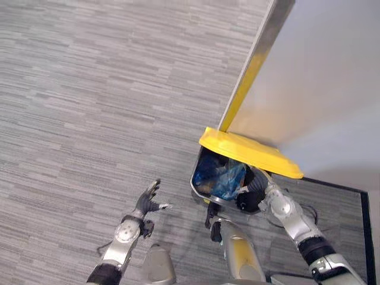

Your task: Gather rubbish on tea table into small bin, then transfer packed bag to large trash can.

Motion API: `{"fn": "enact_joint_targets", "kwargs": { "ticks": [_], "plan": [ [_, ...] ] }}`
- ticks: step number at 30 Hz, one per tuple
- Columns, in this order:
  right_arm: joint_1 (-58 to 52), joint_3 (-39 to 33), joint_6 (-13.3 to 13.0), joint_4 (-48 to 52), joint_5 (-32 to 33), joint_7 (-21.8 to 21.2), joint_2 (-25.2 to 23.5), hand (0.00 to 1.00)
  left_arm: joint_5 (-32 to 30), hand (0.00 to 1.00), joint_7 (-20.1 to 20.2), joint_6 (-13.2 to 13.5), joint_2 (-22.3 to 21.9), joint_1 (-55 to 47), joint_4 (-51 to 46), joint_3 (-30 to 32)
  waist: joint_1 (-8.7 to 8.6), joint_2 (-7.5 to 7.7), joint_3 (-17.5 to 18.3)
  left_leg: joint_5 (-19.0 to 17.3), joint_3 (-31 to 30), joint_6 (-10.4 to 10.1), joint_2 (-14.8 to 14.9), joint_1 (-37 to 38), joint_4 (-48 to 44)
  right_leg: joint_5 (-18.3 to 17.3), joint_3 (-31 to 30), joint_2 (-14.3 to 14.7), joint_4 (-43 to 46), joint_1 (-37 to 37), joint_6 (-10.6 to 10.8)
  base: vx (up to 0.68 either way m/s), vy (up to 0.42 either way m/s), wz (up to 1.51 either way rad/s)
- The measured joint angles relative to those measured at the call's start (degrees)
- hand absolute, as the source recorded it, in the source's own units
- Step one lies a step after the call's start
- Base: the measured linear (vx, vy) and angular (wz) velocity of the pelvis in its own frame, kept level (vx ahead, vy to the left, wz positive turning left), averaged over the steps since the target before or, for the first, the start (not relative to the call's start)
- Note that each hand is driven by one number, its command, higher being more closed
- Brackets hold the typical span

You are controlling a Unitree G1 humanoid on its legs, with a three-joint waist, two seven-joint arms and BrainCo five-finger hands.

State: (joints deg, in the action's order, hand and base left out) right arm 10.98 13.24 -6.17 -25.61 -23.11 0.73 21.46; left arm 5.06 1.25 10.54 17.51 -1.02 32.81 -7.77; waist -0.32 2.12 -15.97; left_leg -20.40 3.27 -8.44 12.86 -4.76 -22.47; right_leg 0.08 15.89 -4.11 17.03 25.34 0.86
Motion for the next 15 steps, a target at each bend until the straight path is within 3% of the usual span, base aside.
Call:
{"fn": "enact_joint_targets", "kwargs": {
  "ticks": [3,9,13,15],
  "plan": [
    [-0.39,-1.73,0.01,-1.78,-0.1,-0.52,-1.69,0.0,-0.17,0.0,-0.08,-0.31,-0.59,-0.21,7.13,4.03,0.38,-0.02,0.93,1.28,-0.25,-1.2,0.05,1.94,1.61,-1.43,0.34,-0.31,1.67,-0.61,0.07,0.03,-0.024,0.07],
    [-1.79,-3.15,0.05,-2.97,-0.56,-0.84,-4.0,0.0,-2.05,0.0,-0.06,-0.77,-2.82,-1.06,12.3,8.19,1.14,0.45,1.32,1.22,-1.5,-1.33,0.09,5.5,1.38,-3.7,1.45,-1.11,3.71,-4.16,1.04,-0.02,-0.01,0.13],
    [-2.14,-3.82,0.08,-4.71,-0.27,-0.83,-6.93,0.0,-2.75,0.0,-0.09,-0.79,-2.74,-2.52,15.17,8.6,1.17,1.3,1.41,-1.37,-1.04,-0.06,-0.06,5.07,-4.55,-2.04,0.8,-1.07,2.36,-6.11,1.8,-0.12,0.056,-0.13],
    [-4.14,-4.37,0.05,-4.48,0.5,-0.75,-7.9,0.0,-3.12,0.0,-0.17,-0.77,-2.7,-2.88,15.17,8.66,1.21,2.37,1.48,-2.43,-0.33,1.04,-1.04,3.38,-7.85,0.3,-0.44,-1.49,0.7,-6.11,3.5,-0.21,0.134,-0.23]
  ]
}}
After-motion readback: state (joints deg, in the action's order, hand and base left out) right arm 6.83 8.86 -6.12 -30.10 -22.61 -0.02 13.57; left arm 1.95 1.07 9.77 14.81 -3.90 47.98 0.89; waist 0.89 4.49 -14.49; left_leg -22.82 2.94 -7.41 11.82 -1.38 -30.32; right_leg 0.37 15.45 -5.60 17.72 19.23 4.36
